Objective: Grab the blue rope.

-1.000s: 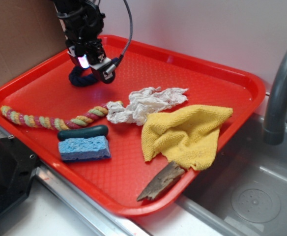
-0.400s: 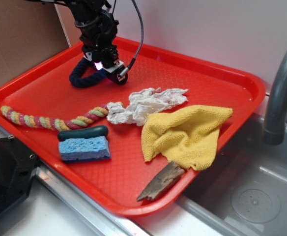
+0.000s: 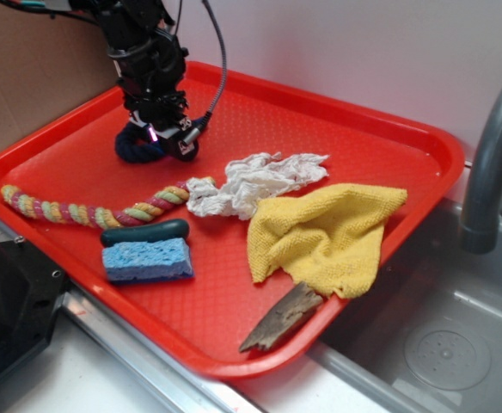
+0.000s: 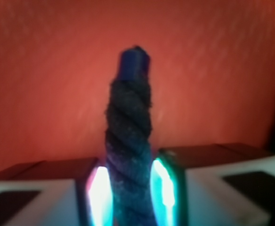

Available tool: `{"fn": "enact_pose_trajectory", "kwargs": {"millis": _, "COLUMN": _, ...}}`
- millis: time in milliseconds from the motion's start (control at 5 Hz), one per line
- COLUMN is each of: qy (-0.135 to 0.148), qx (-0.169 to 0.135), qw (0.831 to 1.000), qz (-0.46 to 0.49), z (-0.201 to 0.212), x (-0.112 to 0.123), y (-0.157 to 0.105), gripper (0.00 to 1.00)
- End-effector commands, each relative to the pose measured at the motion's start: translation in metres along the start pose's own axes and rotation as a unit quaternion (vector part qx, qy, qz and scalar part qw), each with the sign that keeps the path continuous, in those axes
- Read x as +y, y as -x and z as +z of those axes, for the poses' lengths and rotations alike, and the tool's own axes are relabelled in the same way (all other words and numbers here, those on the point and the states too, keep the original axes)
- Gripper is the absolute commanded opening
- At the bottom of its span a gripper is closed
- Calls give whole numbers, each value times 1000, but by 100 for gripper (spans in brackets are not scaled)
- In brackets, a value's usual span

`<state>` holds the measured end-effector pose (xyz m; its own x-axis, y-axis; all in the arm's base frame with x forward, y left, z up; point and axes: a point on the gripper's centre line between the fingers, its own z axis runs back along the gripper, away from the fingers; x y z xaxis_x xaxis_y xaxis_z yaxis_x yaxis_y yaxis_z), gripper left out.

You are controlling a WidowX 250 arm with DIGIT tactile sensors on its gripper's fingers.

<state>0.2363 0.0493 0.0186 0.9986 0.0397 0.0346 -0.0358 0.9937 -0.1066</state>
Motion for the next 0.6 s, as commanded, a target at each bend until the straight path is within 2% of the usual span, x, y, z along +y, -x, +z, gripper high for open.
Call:
{"fn": "enact_pose_trajectory", "kwargs": {"millis": 0, "qy": 11, "qx": -73, "qw": 994, "qz": 84, "z": 84, "x": -25, "y": 23, "gripper": 0}}
{"fn": "enact_pose_trajectory", "kwargs": {"millis": 200, "qy": -28, "qx": -151, "qw": 968, "qz": 196, "z": 133, "x": -23, "y": 25, "gripper": 0}}
{"fn": "enact_pose_trajectory", "kwargs": {"millis": 400, "qy": -21, "qx": -172, "qw": 958, "qz": 228, "z": 184, "x": -17, "y": 14, "gripper": 0}}
